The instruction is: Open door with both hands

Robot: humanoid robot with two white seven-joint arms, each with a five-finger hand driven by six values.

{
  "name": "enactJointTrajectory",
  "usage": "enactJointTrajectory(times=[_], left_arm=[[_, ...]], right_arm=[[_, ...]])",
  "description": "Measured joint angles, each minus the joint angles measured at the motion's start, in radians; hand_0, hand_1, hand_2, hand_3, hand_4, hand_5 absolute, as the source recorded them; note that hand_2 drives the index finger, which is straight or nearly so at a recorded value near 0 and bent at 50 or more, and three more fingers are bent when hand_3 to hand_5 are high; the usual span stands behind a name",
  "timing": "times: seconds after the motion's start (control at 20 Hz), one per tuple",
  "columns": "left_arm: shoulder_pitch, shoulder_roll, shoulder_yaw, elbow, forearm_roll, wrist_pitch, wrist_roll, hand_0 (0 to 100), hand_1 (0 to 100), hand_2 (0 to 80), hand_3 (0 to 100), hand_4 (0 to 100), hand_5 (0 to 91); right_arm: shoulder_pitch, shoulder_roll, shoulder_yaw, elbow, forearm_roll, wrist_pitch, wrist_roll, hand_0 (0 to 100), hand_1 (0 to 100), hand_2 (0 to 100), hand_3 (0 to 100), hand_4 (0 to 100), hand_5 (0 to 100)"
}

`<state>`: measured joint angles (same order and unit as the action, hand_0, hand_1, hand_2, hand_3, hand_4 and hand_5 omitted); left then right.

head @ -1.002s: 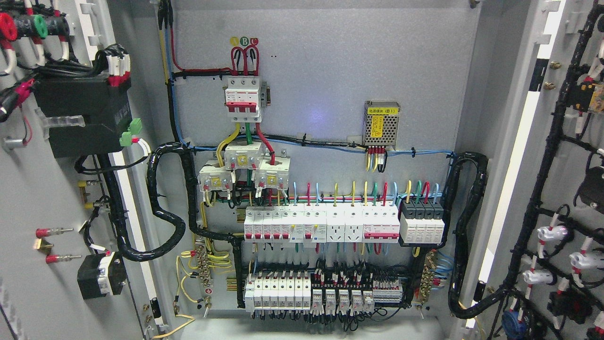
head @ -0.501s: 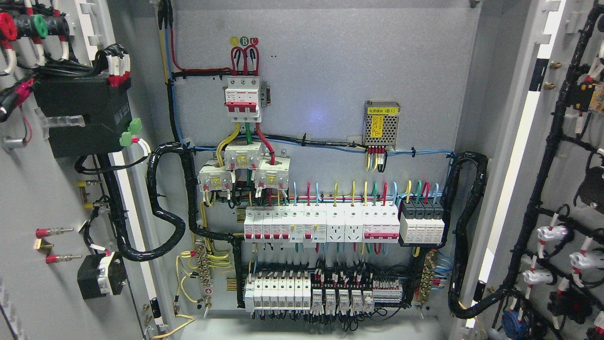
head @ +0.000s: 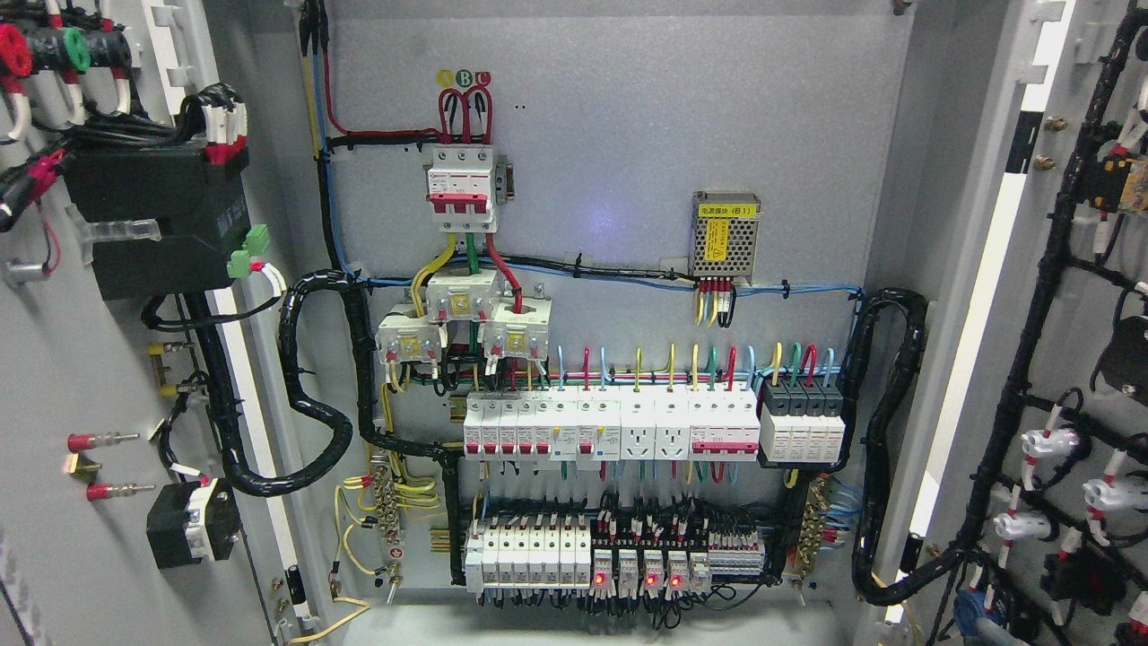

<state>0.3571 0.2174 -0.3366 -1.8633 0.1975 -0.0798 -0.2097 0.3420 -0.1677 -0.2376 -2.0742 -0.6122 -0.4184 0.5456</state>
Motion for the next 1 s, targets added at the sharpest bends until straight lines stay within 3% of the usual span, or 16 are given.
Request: enactJointTrajectory(times=[0.45,1.0], left_arm=[[-0.044,0.028,0.023,-0.09,0.003,-0.145,-0.006,0,0,0.0,0,0,0.0],[-0.077,0.053,0.084,-0.158,0.023,-0.17,-0.006,0,0,0.0,0,0,0.0]], right_arm=[[-0.005,-0.064,-0.035,-0.003,-0.063,-0.04,0.005,0,0,0,0,0,0],[-0.004,-0.148,-0.052,0.0,-0.155,-0.047,0.009,0,0,0,0,0,0]])
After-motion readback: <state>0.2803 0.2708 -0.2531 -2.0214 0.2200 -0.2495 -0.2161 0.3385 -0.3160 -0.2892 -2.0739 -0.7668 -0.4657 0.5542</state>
